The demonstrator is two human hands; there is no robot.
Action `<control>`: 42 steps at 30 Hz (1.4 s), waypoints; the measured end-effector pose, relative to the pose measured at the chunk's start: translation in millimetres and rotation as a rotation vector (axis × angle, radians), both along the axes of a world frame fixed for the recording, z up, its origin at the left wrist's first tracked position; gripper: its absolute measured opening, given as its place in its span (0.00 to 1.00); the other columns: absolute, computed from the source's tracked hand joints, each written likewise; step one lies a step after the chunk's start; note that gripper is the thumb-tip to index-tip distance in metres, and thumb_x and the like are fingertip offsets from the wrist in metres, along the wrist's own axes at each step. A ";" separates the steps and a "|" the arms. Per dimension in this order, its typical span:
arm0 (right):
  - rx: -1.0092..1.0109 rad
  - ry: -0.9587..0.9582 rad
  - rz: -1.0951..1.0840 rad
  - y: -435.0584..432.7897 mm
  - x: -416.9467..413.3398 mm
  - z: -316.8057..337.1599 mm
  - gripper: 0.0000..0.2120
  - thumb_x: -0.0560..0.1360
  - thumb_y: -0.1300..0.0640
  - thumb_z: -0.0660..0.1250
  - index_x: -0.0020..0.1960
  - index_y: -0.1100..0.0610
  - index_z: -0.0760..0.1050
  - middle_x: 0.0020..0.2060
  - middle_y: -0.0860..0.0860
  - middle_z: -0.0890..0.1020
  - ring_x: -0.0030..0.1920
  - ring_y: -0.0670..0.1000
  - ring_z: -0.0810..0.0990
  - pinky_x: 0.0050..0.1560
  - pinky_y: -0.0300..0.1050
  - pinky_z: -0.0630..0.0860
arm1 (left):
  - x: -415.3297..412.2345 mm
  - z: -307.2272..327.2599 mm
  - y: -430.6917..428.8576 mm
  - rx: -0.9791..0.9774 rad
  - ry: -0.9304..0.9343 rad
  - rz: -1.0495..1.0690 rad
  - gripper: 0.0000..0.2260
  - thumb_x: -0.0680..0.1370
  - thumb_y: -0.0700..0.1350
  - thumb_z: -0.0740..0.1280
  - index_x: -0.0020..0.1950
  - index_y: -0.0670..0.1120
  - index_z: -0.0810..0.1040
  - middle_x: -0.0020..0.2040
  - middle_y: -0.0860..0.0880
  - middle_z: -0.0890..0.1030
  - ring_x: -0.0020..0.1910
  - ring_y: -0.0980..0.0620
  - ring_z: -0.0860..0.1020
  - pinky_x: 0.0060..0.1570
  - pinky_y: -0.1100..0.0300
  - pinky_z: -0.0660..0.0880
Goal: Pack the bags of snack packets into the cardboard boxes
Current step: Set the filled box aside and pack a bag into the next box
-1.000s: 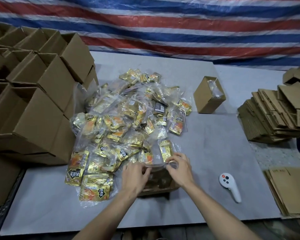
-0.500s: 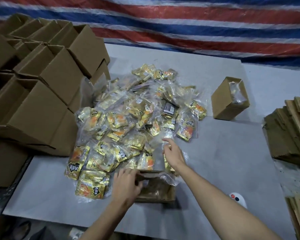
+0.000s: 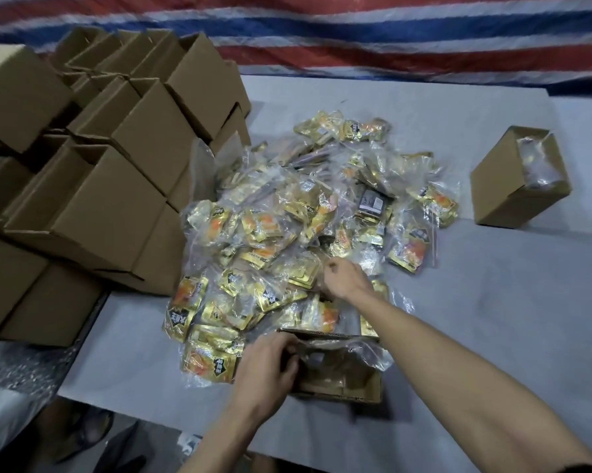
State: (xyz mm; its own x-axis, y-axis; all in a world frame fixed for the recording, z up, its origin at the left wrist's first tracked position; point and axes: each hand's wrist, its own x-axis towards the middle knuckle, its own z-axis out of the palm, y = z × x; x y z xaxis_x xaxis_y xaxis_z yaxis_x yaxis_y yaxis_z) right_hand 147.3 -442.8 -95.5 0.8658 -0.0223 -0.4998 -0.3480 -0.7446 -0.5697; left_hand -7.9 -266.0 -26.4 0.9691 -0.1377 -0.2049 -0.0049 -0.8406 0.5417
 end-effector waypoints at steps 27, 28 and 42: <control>0.472 -0.941 0.006 -57.1 -100.4 234.6 0.10 0.77 0.68 0.65 0.45 0.54 0.77 0.43 0.60 0.82 0.44 0.56 0.87 0.40 0.54 0.84 | 13.0 -0.5 21.6 -0.356 -0.107 0.073 0.20 0.78 0.49 0.69 0.69 0.51 0.71 0.60 0.53 0.77 0.49 0.56 0.78 0.51 0.55 0.76; 0.500 -0.942 0.031 -52.8 -106.8 241.8 0.09 0.77 0.68 0.65 0.45 0.55 0.77 0.43 0.61 0.81 0.44 0.58 0.87 0.39 0.55 0.84 | 12.4 5.6 23.4 -0.442 -0.121 0.091 0.26 0.76 0.50 0.72 0.72 0.53 0.69 0.62 0.55 0.76 0.49 0.57 0.78 0.50 0.57 0.76; 0.620 -0.668 -0.103 -39.0 -151.4 164.5 0.10 0.78 0.73 0.63 0.45 0.60 0.76 0.40 0.58 0.80 0.40 0.60 0.86 0.41 0.60 0.84 | -5.7 3.1 13.9 -0.673 -0.169 0.066 0.13 0.69 0.50 0.79 0.49 0.62 0.80 0.45 0.62 0.85 0.47 0.61 0.83 0.47 0.62 0.79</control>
State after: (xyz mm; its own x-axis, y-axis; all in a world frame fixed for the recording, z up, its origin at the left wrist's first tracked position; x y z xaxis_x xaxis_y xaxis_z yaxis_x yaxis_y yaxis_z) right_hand -4.1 -481.8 69.0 0.9877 -0.0102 0.1560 0.1498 -0.2218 -0.9635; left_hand -13.5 -252.2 -23.4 0.9908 -0.1217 0.0585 -0.0953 -0.3238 0.9413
